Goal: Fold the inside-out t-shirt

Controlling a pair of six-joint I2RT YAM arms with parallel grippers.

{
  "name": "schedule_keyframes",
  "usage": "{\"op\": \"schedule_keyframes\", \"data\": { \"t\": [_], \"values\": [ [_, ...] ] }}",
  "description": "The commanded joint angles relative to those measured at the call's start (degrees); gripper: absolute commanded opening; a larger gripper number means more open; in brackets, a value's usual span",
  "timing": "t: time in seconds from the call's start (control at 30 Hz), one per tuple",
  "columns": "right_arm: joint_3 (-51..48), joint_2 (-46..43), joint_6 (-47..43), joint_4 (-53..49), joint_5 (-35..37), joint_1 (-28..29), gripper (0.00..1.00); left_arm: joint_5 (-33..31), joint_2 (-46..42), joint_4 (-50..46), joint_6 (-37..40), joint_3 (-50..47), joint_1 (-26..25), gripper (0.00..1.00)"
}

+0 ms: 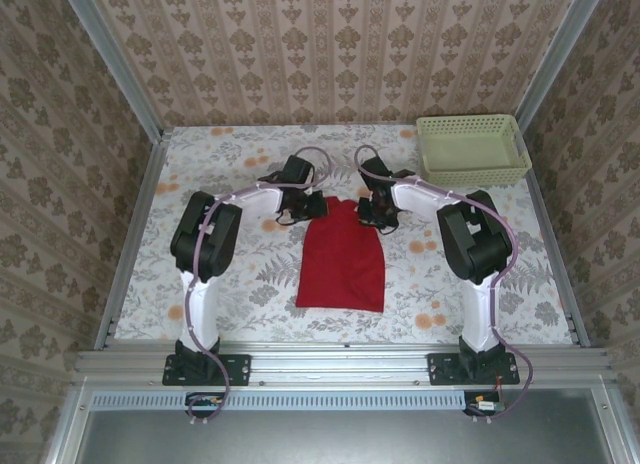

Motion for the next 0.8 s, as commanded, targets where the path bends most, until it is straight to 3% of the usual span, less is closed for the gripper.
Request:
{"op": "schedule_keyframes", "data": {
  "t": [0.0,0.1,0.33,0.47,0.67,0.77],
  "values": [
    [-3.38,-1.72,-0.70,4.71,-2.68,0.71,0.12,2.28,-6.48,3.76,-2.87,-7.30,2.25,0.07],
    [-7.85,-7.08,-1.04,9.45,-5.95,0.12,0.04,4.79,-13.26,10.51,-5.51,-14.70,3.60,0.00],
    [-11.03,-16.22,-0.93,14.80,-10.90,-0.30,0.00,8.37,-24.94,16.15,-7.42,-22.02,7.96,0.00],
    [-5.97,-16.74,-0.36,15.42,-12.58,-1.85,0.00,9.39,-27.58,14.90,-6.51,-18.55,10.81,0.00],
    [13.85,-10.00,-3.70,9.69,-13.07,-3.06,0.00,12.25,-26.36,9.39,-2.39,-3.40,14.93,0.00],
    [18.83,-8.63,-4.04,9.52,-13.88,-2.94,0.00,12.58,-28.41,8.96,-0.94,-1.39,15.14,0.00]
  ]
}}
